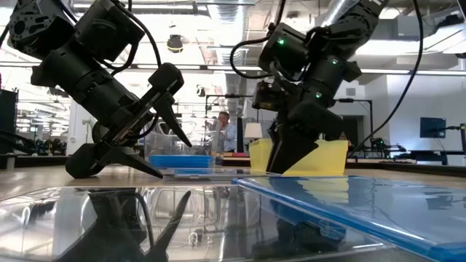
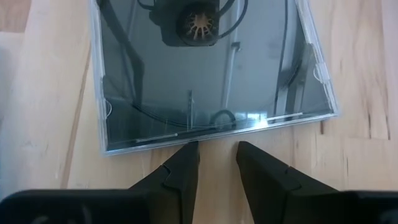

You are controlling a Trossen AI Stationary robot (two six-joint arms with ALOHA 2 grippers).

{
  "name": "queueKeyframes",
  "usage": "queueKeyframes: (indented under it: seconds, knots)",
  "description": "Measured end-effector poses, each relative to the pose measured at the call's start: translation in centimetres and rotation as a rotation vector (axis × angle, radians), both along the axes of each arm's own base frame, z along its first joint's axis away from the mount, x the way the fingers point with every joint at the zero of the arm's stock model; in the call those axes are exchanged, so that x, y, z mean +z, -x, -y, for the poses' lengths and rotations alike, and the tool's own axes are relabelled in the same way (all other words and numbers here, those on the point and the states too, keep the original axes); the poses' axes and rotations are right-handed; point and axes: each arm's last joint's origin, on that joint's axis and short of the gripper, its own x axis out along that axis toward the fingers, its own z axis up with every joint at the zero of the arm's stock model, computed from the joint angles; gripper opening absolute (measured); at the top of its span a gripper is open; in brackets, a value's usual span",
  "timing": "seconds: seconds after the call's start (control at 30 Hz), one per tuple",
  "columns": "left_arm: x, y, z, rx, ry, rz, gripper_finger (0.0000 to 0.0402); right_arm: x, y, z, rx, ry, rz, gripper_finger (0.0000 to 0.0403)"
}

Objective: Pick & place jewel cases by type
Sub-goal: Put the left black CD case into the yellow bin

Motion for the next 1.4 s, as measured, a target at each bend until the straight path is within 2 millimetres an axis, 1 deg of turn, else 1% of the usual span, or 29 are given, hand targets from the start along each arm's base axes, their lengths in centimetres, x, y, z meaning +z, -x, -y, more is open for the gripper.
queueKeyframes:
  seconds: [0.3, 0.43, 0.5, 0.6, 0.8, 1.03, 1.17, 1.4]
  knots:
    - [-0.4, 0.3, 0.0, -0.023, 0.023, -0.052, 0.0265, 0.4, -0.5, -0.7, 0.017, 0.005, 0.013, 0.0108]
    - [-0.2, 0.0, 0.1, -0.016, 0.023, -0.039, 0.0265, 0.6, -0.7, -1.0, 0.024, 0.005, 0.014, 0.0108]
    - [0.2, -0.5, 0.0, -0.031, -0.014, -0.016, 0.0265, 0.6, -0.8, -1.2, 0.027, 0.005, 0.015, 0.0108]
    - [0.6, -0.9, -0.3, -0.105, -0.096, 0.018, 0.0265, 0.6, -0.7, -1.3, 0.032, 0.006, 0.011, 0.0108]
    - [0.7, -1.0, -0.3, -0.125, -0.113, 0.038, 0.0265, 0.6, -0.6, -1.4, 0.026, 0.000, -0.014, 0.0108]
    - [0.7, -0.4, 0.5, -0.132, -0.128, 0.115, 0.0265, 0.4, -0.2, -1.4, 0.018, -0.009, -0.037, 0.0108]
    - [0.6, 0.4, 0.9, -0.145, -0.117, 0.145, 0.0265, 0.1, 0.1, -1.3, 0.010, -0.013, -0.050, 0.0108]
    - [1.0, 1.6, 1.6, -0.124, -0.163, 0.302, 0.0265, 0.0, 0.1, -1.3, 0.010, -0.014, -0.046, 0.0108]
